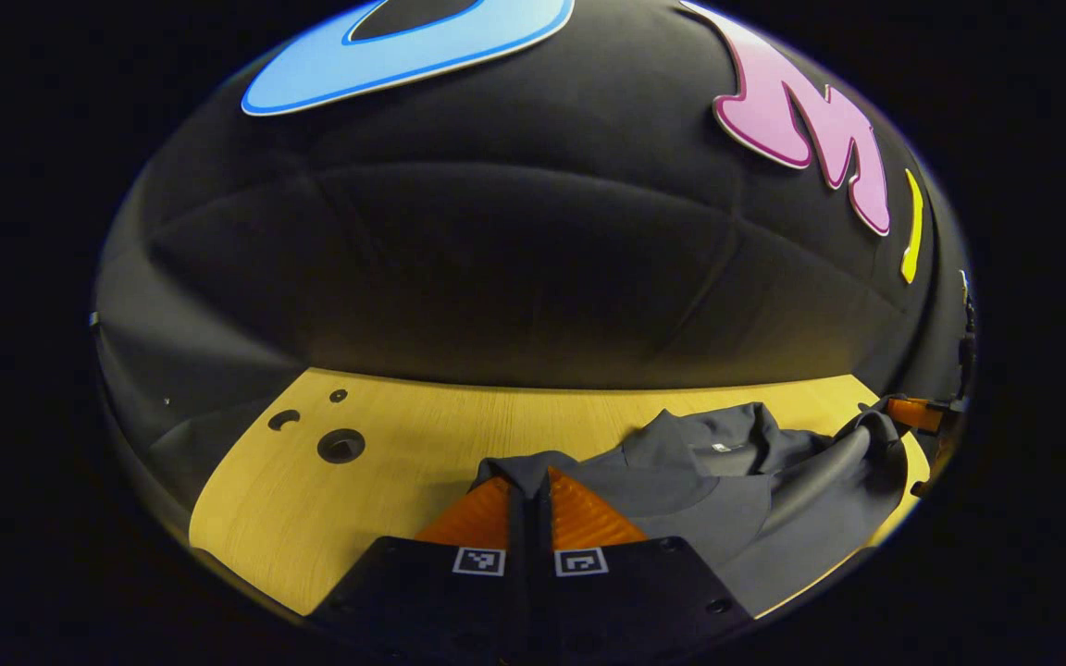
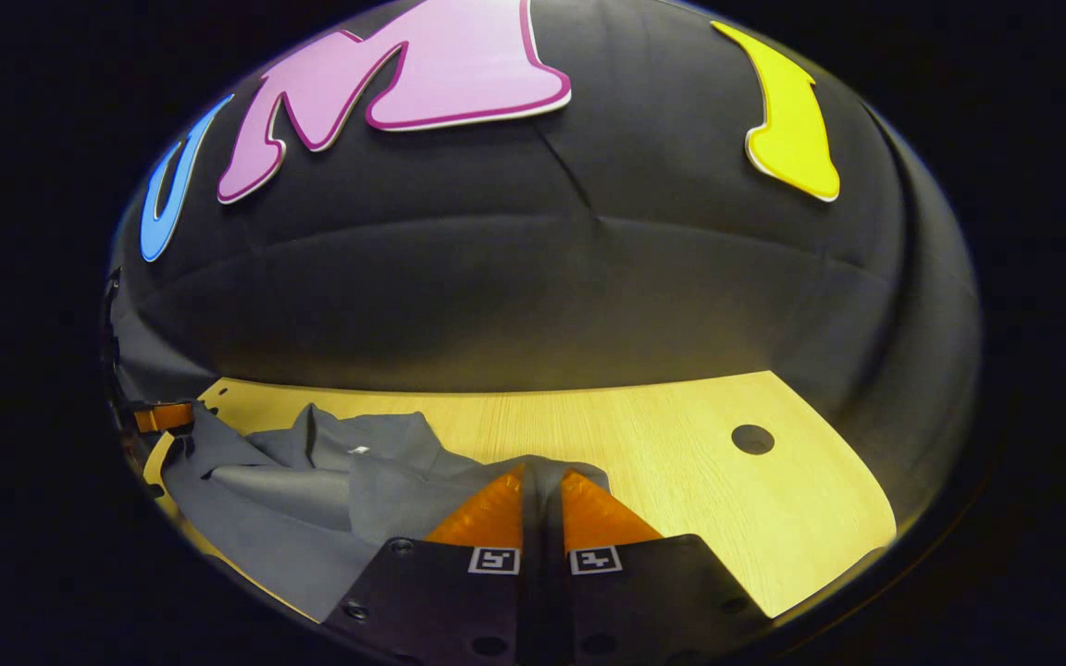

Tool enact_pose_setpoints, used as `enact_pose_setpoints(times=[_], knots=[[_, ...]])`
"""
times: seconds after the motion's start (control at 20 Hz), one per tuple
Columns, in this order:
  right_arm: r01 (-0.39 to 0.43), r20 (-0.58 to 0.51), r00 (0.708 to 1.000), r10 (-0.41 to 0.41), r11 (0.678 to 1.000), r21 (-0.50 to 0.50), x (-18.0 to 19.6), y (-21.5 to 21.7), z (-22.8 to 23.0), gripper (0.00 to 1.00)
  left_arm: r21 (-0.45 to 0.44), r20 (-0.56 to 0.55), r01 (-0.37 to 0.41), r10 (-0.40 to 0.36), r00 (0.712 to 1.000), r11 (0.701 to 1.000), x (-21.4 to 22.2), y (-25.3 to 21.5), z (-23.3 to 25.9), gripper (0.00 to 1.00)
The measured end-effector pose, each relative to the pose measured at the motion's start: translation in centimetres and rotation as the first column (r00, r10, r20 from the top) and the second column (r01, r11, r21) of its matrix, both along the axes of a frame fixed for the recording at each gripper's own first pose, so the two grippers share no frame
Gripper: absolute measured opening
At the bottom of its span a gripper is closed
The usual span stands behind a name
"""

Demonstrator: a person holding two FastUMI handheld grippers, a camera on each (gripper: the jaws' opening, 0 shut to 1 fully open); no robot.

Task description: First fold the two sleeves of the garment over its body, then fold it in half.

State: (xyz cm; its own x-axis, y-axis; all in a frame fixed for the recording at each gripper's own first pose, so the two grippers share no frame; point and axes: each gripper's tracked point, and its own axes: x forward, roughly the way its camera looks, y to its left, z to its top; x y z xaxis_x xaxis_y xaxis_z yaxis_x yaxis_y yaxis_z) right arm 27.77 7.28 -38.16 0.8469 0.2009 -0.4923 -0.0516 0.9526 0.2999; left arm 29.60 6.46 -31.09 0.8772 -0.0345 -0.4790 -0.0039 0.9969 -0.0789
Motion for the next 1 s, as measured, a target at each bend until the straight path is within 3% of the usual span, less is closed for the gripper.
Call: enact_pose_setpoints(times=[0.45,0.6,0.7,0.75,0.8,0.85,0.9,0.95,1.0], knots=[[0.011,-0.063,0.998,-0.011,1.0,0.011,0.2,0.4,-3.2,0.07,0.03,-0.05,-0.011,0.012,0.999,1.0,0.5,-0.2,-2.9,0.05],[0.029,-0.091,0.995,-0.028,1.0,0.009,-0.1,-0.1,-3.8,0.23,0.029,-0.048,-0.028,0.029,0.998,0.999,0.4,0.1,-2.9,0.11],[0.039,-0.099,0.994,-0.04,0.999,-0.012,-0.3,-0.8,-3.8,0.3,0.003,-0.033,-0.042,0.042,0.999,0.999,0.6,-0.1,-2.3,0.24],[0.04,-0.105,0.994,-0.042,0.999,-0.018,-0.5,-1.0,-3.7,0.27,-0.007,-0.032,-0.045,0.044,0.999,0.999,0.3,-0.2,-2.1,0.34],[0.038,-0.112,0.993,-0.04,0.999,-0.02,-0.7,-1.2,-3.6,0.38,-0.005,-0.038,-0.045,0.045,0.998,0.999,0.1,-0.1,-2.3,0.38],[0.033,-0.118,0.992,-0.035,0.999,-0.019,-1.1,-1.2,-3.5,0.46,-0.003,-0.048,-0.046,0.045,0.998,0.999,-0.1,-0.1,-2.3,0.58],[0.028,-0.119,0.992,-0.03,0.999,-0.019,-1.3,-1.3,-3.3,0.6,-0.002,-0.054,-0.044,0.044,0.998,0.999,-0.4,-0.1,-2.3,0.54],[0.023,-0.115,0.993,-0.026,0.999,-0.022,-1.5,-1.4,-2.8,0.75,-0.004,-0.054,-0.04,0.04,0.998,0.999,-0.7,-0.3,-2.0,0.61],[0.018,-0.108,0.994,-0.021,0.999,-0.026,-1.7,-1.4,-2.2,0.77,-0.006,-0.05,-0.035,0.035,0.998,0.999,-0.9,-0.5,-1.8,0.7]])
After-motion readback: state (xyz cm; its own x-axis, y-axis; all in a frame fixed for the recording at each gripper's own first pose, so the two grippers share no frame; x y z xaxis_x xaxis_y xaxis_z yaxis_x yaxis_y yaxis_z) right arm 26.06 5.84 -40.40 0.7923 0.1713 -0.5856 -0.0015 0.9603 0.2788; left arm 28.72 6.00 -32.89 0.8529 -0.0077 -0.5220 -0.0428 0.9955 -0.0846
